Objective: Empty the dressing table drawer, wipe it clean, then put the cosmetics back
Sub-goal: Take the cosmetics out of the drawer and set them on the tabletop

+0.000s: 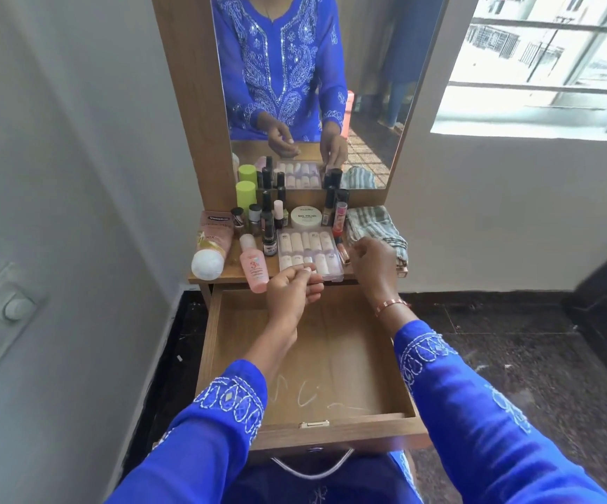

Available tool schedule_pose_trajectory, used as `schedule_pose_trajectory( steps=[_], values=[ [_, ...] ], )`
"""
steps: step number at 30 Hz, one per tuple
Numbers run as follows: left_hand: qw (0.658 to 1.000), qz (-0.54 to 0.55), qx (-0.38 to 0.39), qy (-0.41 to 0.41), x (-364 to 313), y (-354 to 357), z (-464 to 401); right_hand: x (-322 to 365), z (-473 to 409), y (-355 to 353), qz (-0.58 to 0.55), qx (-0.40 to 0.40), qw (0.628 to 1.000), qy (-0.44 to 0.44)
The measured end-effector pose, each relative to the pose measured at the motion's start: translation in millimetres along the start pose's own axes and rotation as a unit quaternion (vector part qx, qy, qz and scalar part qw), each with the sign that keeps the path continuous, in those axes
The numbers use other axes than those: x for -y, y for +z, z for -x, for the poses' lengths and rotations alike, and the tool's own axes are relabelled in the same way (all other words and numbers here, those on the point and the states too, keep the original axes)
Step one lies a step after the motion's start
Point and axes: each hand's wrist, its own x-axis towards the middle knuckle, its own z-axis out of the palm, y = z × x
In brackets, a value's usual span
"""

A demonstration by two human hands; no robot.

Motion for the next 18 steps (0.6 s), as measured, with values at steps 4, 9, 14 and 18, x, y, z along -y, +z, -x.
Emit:
schedule_pose_trajectory(
  steps=[4,9,14,18],
  values=[
    [1.000,0.002,0.006,-0.008,3,3,3,-3,-14,-14,0.118,-0.043,0.990,-0.061],
    [0.999,0.009,0.014,-0.027,10,2,10,-24,-21,-11,0.240,0.061,0.968,-0.041],
    [0.999,0.009,0.019,-0.037,13,-3,18,-26,-23,-8,0.291,0.028,0.954,-0.069],
    [0.999,0.005,0.019,-0.039,13,-6,23,-29,-26,-9,0.259,0.029,0.963,-0.063]
  ],
)
